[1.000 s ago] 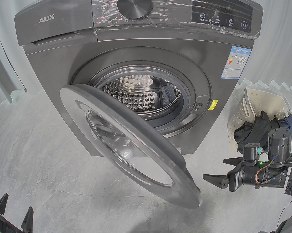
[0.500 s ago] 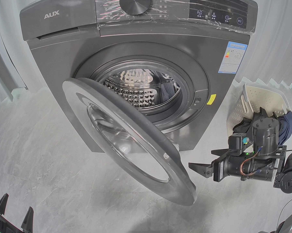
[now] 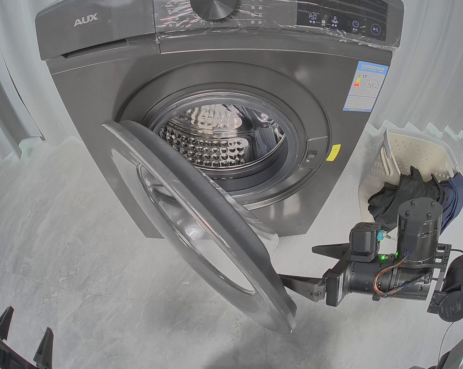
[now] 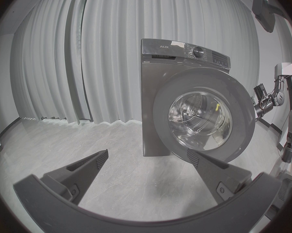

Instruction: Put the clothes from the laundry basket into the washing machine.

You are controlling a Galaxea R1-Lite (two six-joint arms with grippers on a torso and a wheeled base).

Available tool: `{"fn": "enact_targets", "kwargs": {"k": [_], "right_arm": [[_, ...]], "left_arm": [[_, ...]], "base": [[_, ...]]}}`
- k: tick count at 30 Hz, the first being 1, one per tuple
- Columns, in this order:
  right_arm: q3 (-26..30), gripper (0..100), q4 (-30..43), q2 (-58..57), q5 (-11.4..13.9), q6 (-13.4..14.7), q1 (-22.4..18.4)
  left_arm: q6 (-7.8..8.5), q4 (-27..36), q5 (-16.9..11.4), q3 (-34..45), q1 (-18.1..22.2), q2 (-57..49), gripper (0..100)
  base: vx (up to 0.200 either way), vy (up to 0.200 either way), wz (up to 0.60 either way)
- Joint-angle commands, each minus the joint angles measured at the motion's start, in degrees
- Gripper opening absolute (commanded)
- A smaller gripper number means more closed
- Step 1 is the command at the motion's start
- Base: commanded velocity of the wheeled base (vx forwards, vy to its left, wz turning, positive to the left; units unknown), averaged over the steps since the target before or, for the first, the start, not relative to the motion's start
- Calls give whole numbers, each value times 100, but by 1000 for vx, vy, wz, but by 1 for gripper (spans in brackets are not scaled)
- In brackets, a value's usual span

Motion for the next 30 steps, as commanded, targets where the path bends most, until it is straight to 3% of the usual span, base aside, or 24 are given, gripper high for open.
{"fn": "enact_targets", "kwargs": {"k": [1, 2, 3, 5, 11, 21, 30], "right_arm": [[-132, 100, -53, 108, -111, -12, -197], [-141, 100, -53, 126, -137, -12, -224], [-396, 100, -62, 389, -366, -3, -558], [-765, 100, -62, 644, -533, 5, -857], [-1354, 100, -53, 1338, -603, 23, -1314], [-1582, 100, -62, 1804, -585, 5, -1050], [-1407, 100, -62, 1760, -550, 14, -356]], "left_arm": [[0, 2, -2, 92, 1, -95, 100], [0, 2, -2, 92, 1, -95, 100], [0, 2, -2, 92, 1, -95, 100], [0, 2, -2, 92, 1, -95, 100], [0, 2, -2, 92, 1, -95, 100], [-9, 2, -2, 92, 1, -95, 100], [-9, 11, -2, 92, 1, -95, 100]], "base": [[0, 0, 0], [0, 0, 0], [0, 0, 0], [0, 0, 0], [0, 0, 0], [0, 0, 0], [0, 0, 0]]}}
